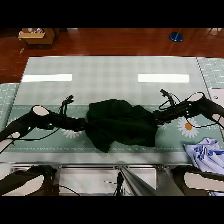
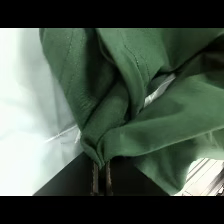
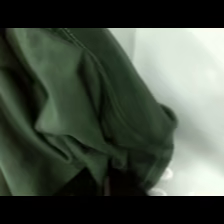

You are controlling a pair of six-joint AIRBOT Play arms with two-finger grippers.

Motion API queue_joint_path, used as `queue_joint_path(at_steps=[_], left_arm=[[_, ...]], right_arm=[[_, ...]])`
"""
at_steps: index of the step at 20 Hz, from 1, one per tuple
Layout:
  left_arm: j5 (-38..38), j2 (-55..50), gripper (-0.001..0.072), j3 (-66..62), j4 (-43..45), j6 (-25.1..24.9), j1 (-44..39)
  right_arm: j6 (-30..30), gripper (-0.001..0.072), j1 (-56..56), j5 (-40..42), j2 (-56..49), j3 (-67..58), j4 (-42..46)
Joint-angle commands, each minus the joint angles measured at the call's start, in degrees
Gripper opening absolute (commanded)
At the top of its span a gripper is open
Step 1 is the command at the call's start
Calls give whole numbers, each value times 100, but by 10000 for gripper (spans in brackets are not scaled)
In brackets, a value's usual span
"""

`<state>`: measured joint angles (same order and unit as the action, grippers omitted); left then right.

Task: Fold the shirts.

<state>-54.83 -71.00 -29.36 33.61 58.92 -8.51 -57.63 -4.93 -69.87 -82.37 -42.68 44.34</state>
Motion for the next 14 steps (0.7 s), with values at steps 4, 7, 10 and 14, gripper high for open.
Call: queue_joint_path(at_steps=[4,7,10,14], left_arm=[[-929,271,30,-809,44,-295,92],[-1342,728,29,-1803,133,-271,343],[-1340,1263,29,-3025,155,-4,675],[-1394,1707,29,-4544,153,164,732]], right_arm=[[-42,35,-293,-452,444,-240,-114],[-42,35,-636,-1025,1193,-662,-210],[-254,35,-765,-1202,2138,-1259,-236],[-632,34,-765,-739,3195,-2302,-656]])
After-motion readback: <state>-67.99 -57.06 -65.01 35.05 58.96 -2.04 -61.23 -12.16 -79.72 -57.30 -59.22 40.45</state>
